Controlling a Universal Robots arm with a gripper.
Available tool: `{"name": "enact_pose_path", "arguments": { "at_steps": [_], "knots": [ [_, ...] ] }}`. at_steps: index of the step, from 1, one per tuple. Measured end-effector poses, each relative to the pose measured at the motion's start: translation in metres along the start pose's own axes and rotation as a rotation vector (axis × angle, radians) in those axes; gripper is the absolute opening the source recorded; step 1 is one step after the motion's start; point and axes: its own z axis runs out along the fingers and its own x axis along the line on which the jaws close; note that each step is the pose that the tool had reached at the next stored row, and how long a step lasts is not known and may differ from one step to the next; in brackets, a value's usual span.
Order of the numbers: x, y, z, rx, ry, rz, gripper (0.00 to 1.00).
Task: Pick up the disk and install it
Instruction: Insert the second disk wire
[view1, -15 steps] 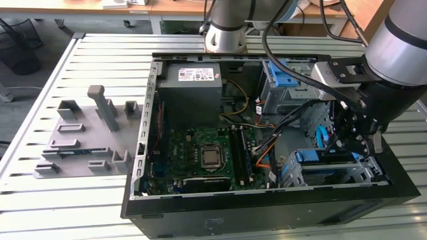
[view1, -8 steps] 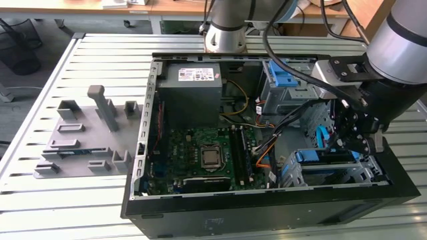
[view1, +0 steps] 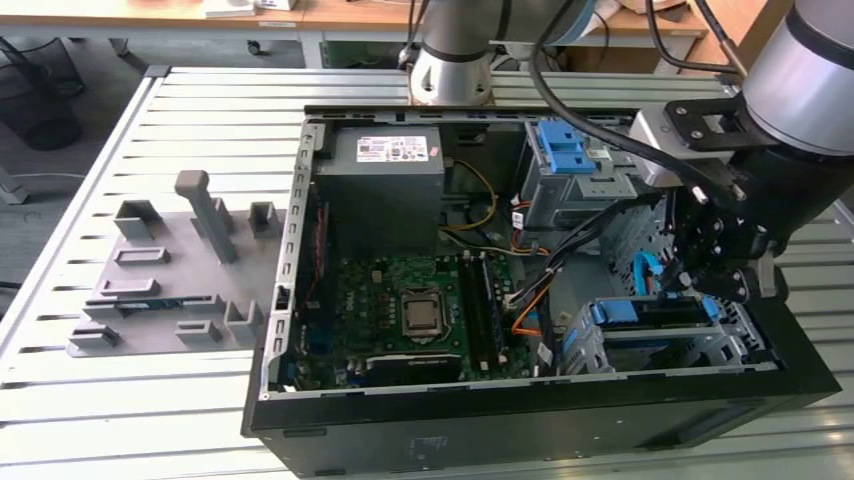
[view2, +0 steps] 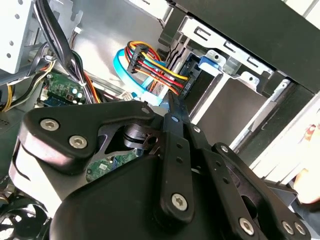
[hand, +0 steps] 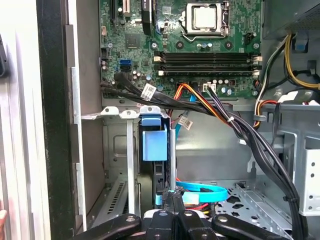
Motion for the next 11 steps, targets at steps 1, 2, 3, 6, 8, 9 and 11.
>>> {"name": "enact_pose_path", "arguments": {
  "at_steps": [1, 2, 3, 6, 8, 9, 11],
  "knots": [
    [-0.0001, -0.0001, -0.0017, 0.0, 0.0, 0.0, 0.11],
    [-0.0001, -0.0002, -0.0026, 0.0, 0.0, 0.0, 0.11],
    [-0.0001, -0.0002, -0.0025, -0.0001, -0.0003, 0.0, 0.11],
    [0.0, -0.0002, -0.0027, -0.0004, -0.0025, 0.0, 0.11],
    [-0.0001, -0.0002, -0.0026, -0.0007, -0.0088, 0.001, 0.11],
    [-0.0001, -0.0002, -0.0026, -0.0007, -0.0102, 0.001, 0.11],
    [-0.0001, -0.0002, -0.0026, -0.0008, -0.0104, 0.001, 0.11]
  ]
}}
